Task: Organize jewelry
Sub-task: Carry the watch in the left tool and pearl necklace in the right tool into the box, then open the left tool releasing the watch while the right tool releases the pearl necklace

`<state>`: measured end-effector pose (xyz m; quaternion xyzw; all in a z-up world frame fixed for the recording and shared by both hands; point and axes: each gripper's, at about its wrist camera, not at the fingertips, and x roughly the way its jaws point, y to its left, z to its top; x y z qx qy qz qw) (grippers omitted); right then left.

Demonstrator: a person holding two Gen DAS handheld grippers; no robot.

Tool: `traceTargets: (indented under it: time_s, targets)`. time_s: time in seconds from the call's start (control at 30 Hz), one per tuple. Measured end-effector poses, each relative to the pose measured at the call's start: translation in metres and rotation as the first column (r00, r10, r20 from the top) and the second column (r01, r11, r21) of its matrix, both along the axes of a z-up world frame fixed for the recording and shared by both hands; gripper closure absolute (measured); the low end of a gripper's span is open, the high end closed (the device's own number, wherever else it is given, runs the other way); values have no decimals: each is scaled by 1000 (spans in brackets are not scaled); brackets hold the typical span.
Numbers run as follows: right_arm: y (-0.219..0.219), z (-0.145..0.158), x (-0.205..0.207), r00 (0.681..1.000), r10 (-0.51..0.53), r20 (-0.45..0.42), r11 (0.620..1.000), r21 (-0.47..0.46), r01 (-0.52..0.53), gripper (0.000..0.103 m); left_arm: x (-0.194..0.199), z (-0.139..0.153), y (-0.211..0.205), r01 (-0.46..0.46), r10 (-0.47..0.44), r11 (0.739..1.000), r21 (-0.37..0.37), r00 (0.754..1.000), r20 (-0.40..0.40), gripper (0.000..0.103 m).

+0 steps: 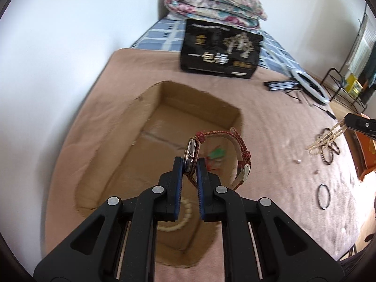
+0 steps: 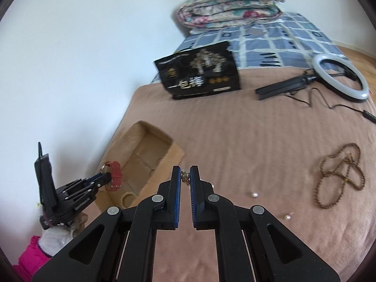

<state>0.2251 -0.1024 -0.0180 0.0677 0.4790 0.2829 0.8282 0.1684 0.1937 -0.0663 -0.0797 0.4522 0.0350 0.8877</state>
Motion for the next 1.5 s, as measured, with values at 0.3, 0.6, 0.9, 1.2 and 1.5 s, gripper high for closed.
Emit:
traceTargets:
  time_s: [0.3, 0.6, 0.9, 1.2, 1.5]
  targets:
    - [61, -2, -10, 993, 114, 8, 993, -11, -114, 97, -15, -15, 38, -85, 85, 996, 11, 996, -21, 93]
    - [115, -13, -17, 981, 192, -5, 981, -18, -192, 97, -21, -35, 56, -125, 126, 992, 23, 990, -56, 93]
    - [151, -31, -14, 971, 238, -32, 971, -30, -239, 97, -23, -49, 67, -145, 147, 989, 25, 986, -83, 93]
    - [165, -54, -7, 965, 256, -62, 963, -71, -260, 97, -20, -55, 67, -142, 144, 990, 25, 984, -101, 93]
    - [172, -64, -13, 954, 295, -45, 942, -152, -298, 97, -18, -58, 68, -149, 151, 989, 26, 983, -109, 93]
